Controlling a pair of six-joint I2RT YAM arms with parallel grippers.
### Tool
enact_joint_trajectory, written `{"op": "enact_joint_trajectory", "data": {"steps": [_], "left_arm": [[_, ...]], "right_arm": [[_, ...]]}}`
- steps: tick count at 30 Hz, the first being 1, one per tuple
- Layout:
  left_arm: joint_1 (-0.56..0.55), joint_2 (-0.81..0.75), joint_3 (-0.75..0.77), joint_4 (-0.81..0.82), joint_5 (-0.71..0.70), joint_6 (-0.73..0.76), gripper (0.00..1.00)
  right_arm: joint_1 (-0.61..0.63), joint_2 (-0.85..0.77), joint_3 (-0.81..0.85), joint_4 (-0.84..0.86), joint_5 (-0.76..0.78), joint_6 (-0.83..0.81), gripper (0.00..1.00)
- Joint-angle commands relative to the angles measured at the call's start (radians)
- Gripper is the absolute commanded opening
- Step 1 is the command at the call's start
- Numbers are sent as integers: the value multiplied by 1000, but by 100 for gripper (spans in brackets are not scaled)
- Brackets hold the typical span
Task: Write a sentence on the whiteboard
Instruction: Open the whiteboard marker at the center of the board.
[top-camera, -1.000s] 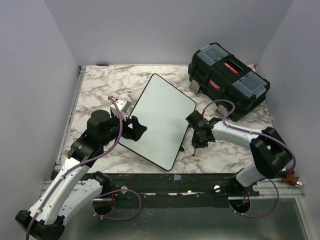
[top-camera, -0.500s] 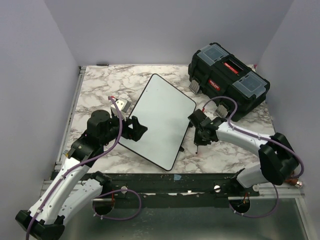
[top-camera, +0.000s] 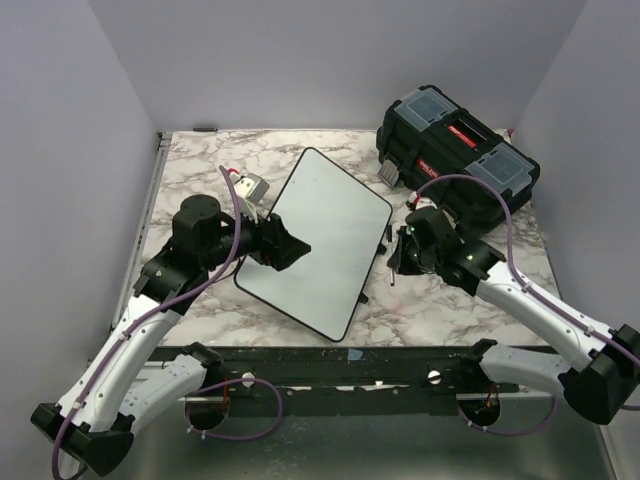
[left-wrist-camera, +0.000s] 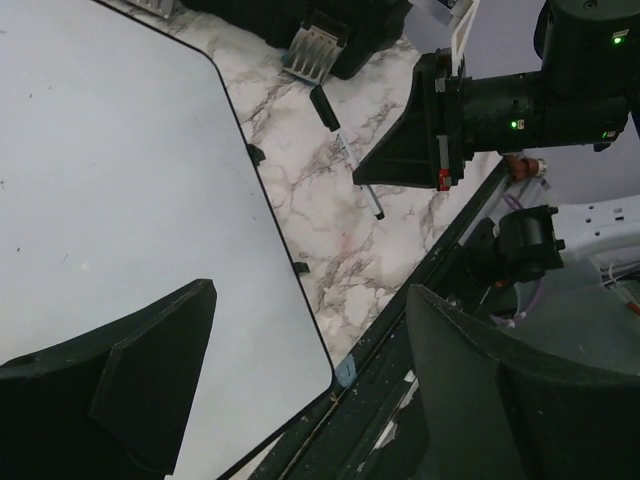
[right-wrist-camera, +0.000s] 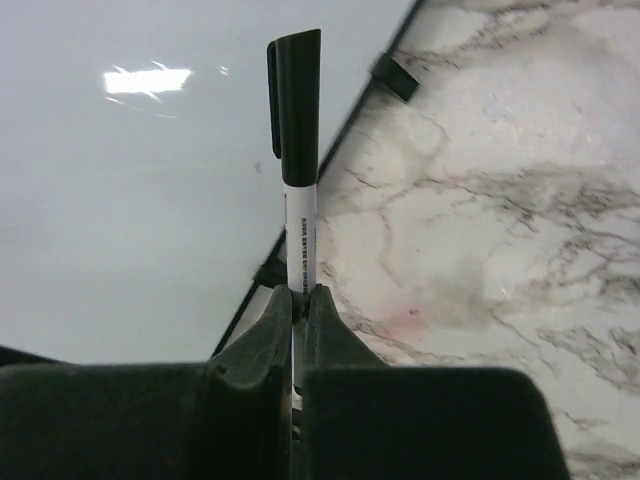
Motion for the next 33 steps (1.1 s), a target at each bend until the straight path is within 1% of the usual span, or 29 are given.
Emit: {"op": "enact_joint_trajectory", "data": {"steps": [1,7,11,14,17,25,30,33], "left_arm": [[-6,54,90,-40,96,-38,77],[-6,147,179,-74,193,-60,69],[-8,201,202,-65,278,-64,65],[-11,238,219,-61,309,-63,61],[-18,275,239,-51,335,-71,59],[-55,363,295,-27,374,-82,58],[-69,420,341,-57,418,-65,53],[-79,443,365,-75,423,-50,52]], "right_arm": [[6,-79,-14,142,-189,-113,1],[7,-173,-20,237,-353,-206,1],[7,-223,-21,272,-427,-250,1],[8,-247,-33,291,-486,-271,1],[10,-256,-38,292,-512,-288,1],[20,-246,-15,278,-588,-351,1],[23,-235,-6,273,-625,-386,1],[31,-220,3,262,-631,-401,1]]}}
